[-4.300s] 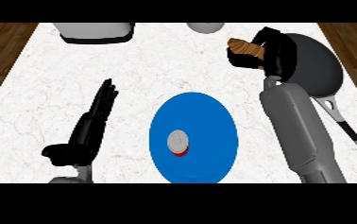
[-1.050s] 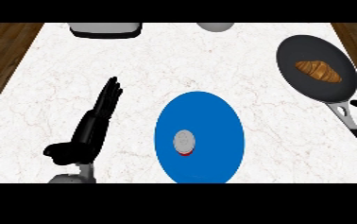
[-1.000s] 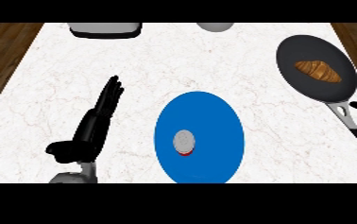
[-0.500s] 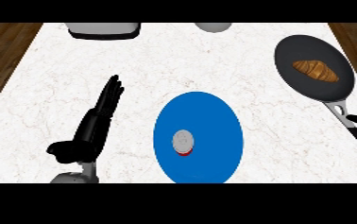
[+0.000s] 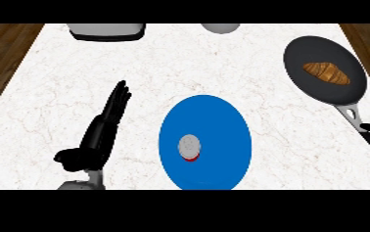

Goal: Pick the croissant from the plate and place it in the pan

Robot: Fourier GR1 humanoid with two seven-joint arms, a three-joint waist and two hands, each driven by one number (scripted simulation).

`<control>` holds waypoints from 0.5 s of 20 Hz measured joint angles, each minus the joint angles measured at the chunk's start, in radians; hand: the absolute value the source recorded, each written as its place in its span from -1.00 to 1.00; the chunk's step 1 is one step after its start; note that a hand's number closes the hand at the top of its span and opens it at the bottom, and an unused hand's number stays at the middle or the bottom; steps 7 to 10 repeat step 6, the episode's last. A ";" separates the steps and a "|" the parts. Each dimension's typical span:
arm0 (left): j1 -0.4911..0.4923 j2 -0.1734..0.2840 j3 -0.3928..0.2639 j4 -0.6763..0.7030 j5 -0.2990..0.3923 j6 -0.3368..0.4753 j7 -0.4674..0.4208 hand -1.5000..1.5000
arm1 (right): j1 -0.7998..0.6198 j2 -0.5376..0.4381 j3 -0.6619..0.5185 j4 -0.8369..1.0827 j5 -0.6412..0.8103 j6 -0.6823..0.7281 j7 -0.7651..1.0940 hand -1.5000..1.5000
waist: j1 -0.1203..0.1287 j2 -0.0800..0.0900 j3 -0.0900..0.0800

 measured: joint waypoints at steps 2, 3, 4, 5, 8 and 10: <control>-0.004 0.001 0.009 0.005 0.003 -0.002 0.004 0.00 | 0.006 0.005 0.017 -0.015 -0.004 -0.013 0.003 -1.00 | -0.001 -0.001 0.000; -0.009 0.006 0.015 -0.003 0.011 -0.009 0.013 0.00 | -0.002 0.000 0.023 -0.015 -0.004 -0.018 0.008 -1.00 | -0.001 0.000 0.000; -0.001 0.000 0.007 -0.011 0.004 -0.004 0.013 0.00 | -0.002 0.004 0.028 -0.015 -0.003 -0.035 0.002 -1.00 | 0.000 0.000 0.000; 0.000 0.004 0.011 -0.008 0.004 -0.008 0.008 0.00 | 0.000 0.005 0.033 -0.018 -0.003 -0.047 -0.005 -1.00 | 0.000 0.000 0.000; -0.006 0.011 0.020 -0.005 0.010 -0.015 0.006 0.00 | 0.002 0.004 0.035 -0.010 -0.002 -0.063 -0.019 -1.00 | 0.002 0.000 0.000; -0.006 0.011 0.020 -0.005 0.010 -0.015 0.006 0.00 | 0.002 0.004 0.035 -0.010 -0.002 -0.063 -0.019 -1.00 | 0.002 0.000 0.000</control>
